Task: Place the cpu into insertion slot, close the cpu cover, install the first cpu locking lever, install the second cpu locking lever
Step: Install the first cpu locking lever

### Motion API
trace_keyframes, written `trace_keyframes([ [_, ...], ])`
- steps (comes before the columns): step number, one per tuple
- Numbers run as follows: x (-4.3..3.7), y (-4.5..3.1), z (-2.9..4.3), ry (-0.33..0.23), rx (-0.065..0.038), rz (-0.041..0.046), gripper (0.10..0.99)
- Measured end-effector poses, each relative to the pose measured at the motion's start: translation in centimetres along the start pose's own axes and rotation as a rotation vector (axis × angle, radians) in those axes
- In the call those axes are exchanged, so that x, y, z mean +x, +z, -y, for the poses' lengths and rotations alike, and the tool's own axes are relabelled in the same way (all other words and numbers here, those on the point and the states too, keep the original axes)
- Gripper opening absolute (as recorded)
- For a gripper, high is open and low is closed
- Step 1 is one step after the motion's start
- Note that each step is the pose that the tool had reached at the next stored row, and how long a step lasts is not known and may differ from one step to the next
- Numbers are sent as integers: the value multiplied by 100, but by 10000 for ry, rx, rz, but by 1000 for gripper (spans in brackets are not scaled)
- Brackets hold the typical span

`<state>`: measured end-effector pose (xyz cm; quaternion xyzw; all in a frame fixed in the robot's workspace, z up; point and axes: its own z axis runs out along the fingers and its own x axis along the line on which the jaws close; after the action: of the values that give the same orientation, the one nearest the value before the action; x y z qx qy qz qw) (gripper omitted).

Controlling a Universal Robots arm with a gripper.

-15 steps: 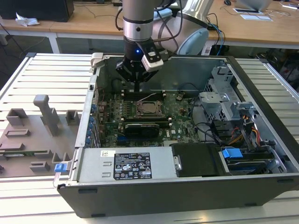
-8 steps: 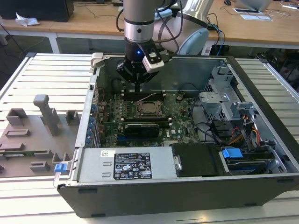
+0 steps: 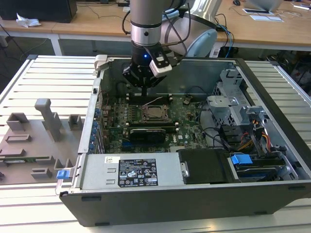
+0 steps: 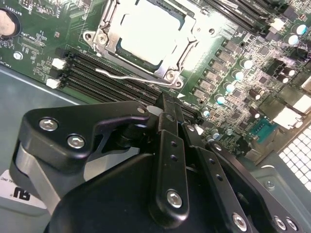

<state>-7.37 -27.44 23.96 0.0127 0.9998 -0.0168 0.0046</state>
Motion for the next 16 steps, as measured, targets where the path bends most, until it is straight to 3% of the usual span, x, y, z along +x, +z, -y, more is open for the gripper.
trace_keyframes([
  [6, -17, 48, -2, 2, 0, -1, 106],
  [12, -17, 144, -5, -1, -1, 0, 106],
  [16, -78, 178, -11, -1, 0, -2, 106],
])
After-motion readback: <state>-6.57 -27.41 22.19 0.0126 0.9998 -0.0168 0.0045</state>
